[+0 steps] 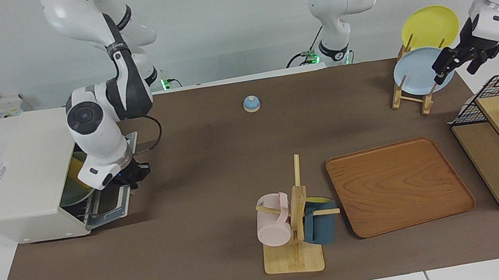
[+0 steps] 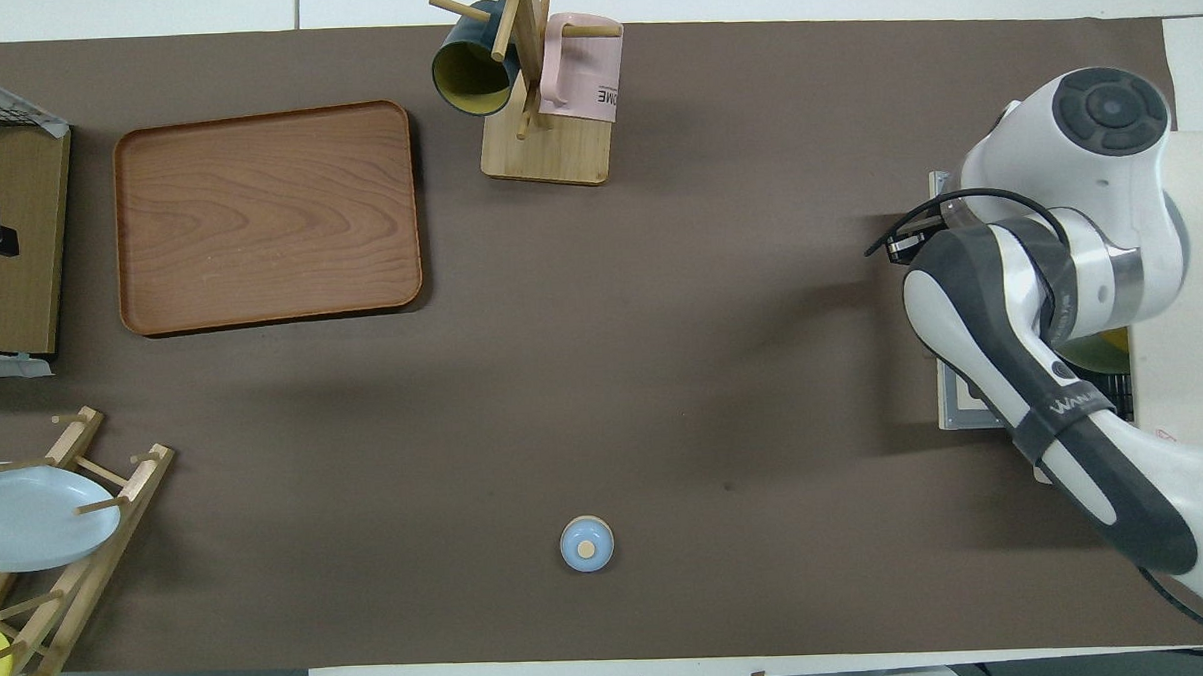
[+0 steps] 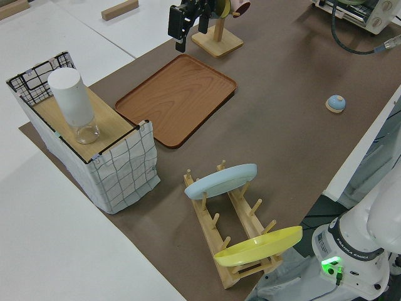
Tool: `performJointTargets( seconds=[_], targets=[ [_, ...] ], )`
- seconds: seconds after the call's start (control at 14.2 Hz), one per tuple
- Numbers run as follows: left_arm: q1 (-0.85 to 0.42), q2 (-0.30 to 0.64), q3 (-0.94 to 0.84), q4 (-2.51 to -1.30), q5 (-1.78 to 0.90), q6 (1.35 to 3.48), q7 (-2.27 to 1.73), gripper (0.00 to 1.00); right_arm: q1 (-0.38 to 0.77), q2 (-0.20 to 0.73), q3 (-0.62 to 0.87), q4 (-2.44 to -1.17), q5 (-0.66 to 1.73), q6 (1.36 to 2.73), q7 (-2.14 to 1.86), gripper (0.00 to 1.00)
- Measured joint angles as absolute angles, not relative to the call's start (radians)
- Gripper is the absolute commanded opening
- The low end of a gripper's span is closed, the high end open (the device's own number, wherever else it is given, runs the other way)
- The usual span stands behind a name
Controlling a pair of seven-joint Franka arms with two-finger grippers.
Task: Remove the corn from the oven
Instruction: 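Reach the right gripper into the open toaster oven toward the plate, then grasp the green plate with corn inside the oven with the right gripper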
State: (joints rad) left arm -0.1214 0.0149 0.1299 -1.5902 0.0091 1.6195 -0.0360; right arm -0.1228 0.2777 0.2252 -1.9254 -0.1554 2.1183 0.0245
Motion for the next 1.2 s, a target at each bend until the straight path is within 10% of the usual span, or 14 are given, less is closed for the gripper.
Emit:
performJointTargets(
  seconds=[0.28,0.71,1.2],
  targets=[
    [-0.121,0.015,0.130,-1.590,0.009,1.620,-0.036,1.00,-0.114,0.348,0.222,-1.921,-0.167,2.208,0.106,0.03],
    [-0.121,0.015,0.130,-1.590,0.009,1.620,-0.036,1.00,-0.043,0.301,0.199,-1.763,-0.187,1.982,0.158,0.51],
    [-0.121,0.015,0.130,-1.590,0.009,1.620,-0.036,1.00,-0.181,0.260,0.188,-1.796,-0.191,1.880,0.039,0.52]
  ],
)
